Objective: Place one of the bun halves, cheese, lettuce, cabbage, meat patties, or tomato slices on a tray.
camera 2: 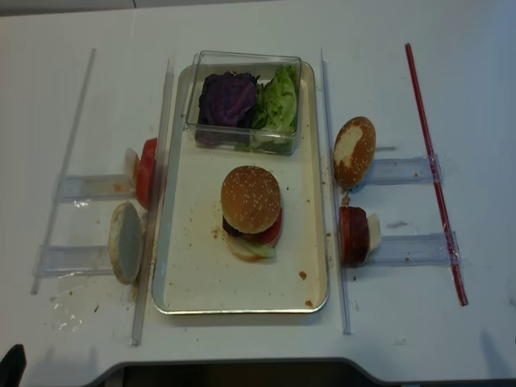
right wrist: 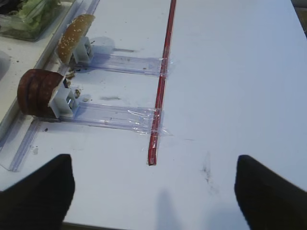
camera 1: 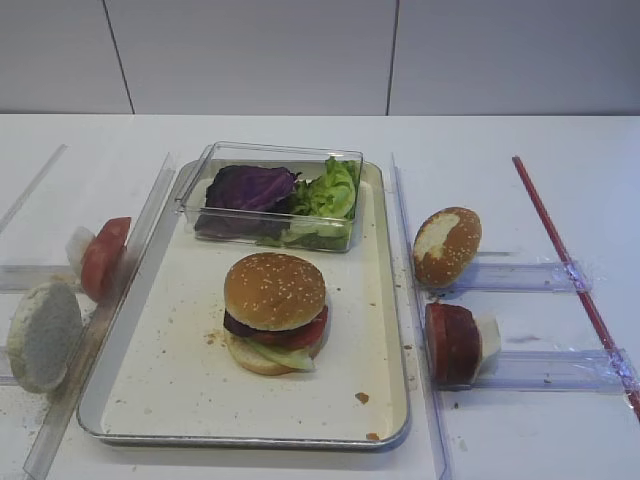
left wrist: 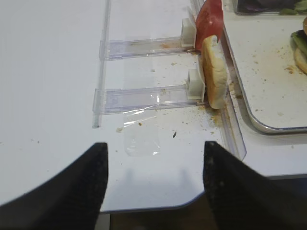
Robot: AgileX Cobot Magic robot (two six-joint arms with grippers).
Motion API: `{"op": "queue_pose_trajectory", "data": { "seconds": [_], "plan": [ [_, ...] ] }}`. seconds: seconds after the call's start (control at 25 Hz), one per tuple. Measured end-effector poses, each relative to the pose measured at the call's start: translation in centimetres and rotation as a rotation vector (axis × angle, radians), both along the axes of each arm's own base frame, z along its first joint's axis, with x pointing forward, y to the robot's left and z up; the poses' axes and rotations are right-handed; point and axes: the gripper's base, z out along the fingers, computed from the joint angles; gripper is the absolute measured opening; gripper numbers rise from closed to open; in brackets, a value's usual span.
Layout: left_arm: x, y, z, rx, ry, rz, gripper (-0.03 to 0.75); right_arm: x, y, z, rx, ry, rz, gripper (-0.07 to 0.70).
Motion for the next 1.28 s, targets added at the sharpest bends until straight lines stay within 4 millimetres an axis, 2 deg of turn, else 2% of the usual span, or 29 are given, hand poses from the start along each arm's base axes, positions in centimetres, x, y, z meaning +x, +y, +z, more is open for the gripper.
{"op": "queue_pose_trajectory", "data": {
  "seconds": [0.48,0.84,1.28],
  "plan": [
    [0.0,0.0,0.0,0.0,0.0,0.0,0.412,0.0,0.0,0.0,0.0,0.0,0.0,0.568],
    [0.0,0.0,0.0,0.0,0.0,0.0,0.412,0.0,0.0,0.0,0.0,0.0,0.0,0.434],
    [0.0,0.0,0.0,0.0,0.0,0.0,0.412,0.0,0.0,0.0,0.0,0.0,0.0,0.362]
  ]
}}
